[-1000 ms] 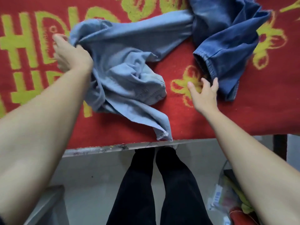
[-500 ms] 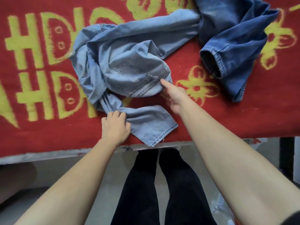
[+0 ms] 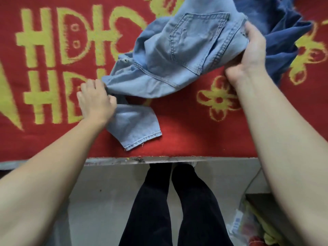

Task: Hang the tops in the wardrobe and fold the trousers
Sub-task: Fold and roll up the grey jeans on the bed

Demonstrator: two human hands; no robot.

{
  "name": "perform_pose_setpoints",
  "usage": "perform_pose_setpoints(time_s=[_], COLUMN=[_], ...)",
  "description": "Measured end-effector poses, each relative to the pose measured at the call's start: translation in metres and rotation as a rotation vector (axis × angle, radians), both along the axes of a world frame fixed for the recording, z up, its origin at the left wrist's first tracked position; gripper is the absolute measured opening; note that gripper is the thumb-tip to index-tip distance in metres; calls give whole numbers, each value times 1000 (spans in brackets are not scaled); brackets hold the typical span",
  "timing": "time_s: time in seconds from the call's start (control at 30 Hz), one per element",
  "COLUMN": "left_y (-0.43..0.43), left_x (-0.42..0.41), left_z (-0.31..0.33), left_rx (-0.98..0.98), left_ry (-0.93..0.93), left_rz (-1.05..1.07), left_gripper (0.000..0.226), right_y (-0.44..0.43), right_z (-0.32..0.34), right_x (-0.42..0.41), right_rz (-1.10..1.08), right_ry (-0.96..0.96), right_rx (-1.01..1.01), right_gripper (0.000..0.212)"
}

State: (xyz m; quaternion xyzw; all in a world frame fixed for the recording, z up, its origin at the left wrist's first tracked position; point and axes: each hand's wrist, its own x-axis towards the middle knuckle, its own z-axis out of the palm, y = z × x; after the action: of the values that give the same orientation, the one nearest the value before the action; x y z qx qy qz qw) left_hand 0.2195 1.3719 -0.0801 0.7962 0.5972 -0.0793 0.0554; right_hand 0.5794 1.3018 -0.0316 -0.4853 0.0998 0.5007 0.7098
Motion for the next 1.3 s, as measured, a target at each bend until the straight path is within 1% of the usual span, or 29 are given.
perform_pose_setpoints(time_s=[0.03, 0.1, 0.13, 0.17, 0.2, 0.23, 0.27, 0.33, 0.37, 0.4, 0.43, 0.47, 0.5, 0.53, 0.6, 0.67, 0.73, 0.77, 0.83, 0.9, 0.93, 1.0, 1.03, 1.07, 1.1, 1.17, 1.2, 1.23, 1.3], left_y=[-1, -6, -10, -15, -18, -18, -16, -5, 1, 6, 9, 8, 5, 0, -13, -30, -47, -54, -65, -75, -79, -88, -91, -94, -94, -90, -86, -82, -77], left_x=[9, 33, 46, 58, 69, 79, 86, 93, 92, 90, 86, 84, 82, 81, 85, 92, 99, 102, 106, 107, 107, 105, 102, 98, 94, 86, 82, 78, 70], left_z=[2, 3, 2, 0, -1, -1, -1, -3, -3, -3, -4, -3, -1, 1, 5, 3, -3, -8, -18, -24, -26, -28, -28, -26, -23, -13, -6, 0, 8], left_rx=[19, -7, -13, -9, 3, 9, 1, -44, -57, -64, -66, -62, -60, -67, -137, -316, -491, -547, -599, -626, -634, -648, -649, -641, -622, -560, -529, -504, -469], left_ry=[-85, -238, -293, -347, -409, -493, -589, -750, -771, -751, -706, -660, -640, -644, -670, -630, -469, -425, -461, -529, -559, -621, -645, -671, -685, -686, -673, -646, -518], left_rz=[-38, -159, -228, -268, -257, -194, -79, 234, 377, 479, 523, 514, 463, 389, 230, 127, 63, 59, 156, 285, 324, 383, 406, 423, 439, 456, 464, 463, 407], left_gripper=[42, 56, 58, 56, 53, 52, 52, 48, 45, 41, 36, 32, 29, 28, 33, 47, 63, 64, 52, 39, 38, 44, 47, 49, 50, 49, 49, 47, 37], right_y=[0, -5, -10, -16, -23, -31, -40, -59, -70, -81, -92, -102, -109, -115, -118, -118, -121, -123, -121, -109, -99, -79, -71, -63, -55, -45, -45, -47, -59], right_z=[2, -1, -6, -11, -15, -20, -25, -30, -33, -40, -44, -50, -56, -61, -67, -68, -64, -62, -59, -57, -56, -53, -54, -56, -57, -57, -56, -54, -52], right_x=[-5, -15, -20, -26, -35, -44, -55, -82, -95, -104, -114, -123, -130, -135, -138, -132, -123, -117, -105, -95, -91, -84, -82, -79, -77, -76, -77, -80, -86], right_rz=[49, 66, 73, 147, 300, 492, 703, 1157, 1403, 1634, 1830, 1985, 2082, 2122, 2087, 1935, 1646, 1469, 1146, 927, 833, 675, 650, 678, 734, 858, 913, 962, 1016], right_ry=[-13, -69, -183, -403, -702, -1001, -1256, -1580, -1679, -1722, -1731, -1710, -1673, -1647, -1595, -1435, -1227, -1155, -1055, -1068, -1111, -1246, -1313, -1338, -1308, -1166, -1132, -1124, -1062], right_rx=[0, -10, -31, -115, -194, -248, -269, -293, -289, -300, -314, -334, -360, -377, -355, -308, -331, -400, -600, -805, -880, -936, -930, -911, -878, -830, -830, -842, -870], right_gripper=[40, 40, 48, 55, 59, 60, 61, 67, 69, 69, 66, 61, 58, 57, 56, 52, 42, 36, 26, 19, 20, 28, 32, 37, 45, 65, 70, 69, 54])
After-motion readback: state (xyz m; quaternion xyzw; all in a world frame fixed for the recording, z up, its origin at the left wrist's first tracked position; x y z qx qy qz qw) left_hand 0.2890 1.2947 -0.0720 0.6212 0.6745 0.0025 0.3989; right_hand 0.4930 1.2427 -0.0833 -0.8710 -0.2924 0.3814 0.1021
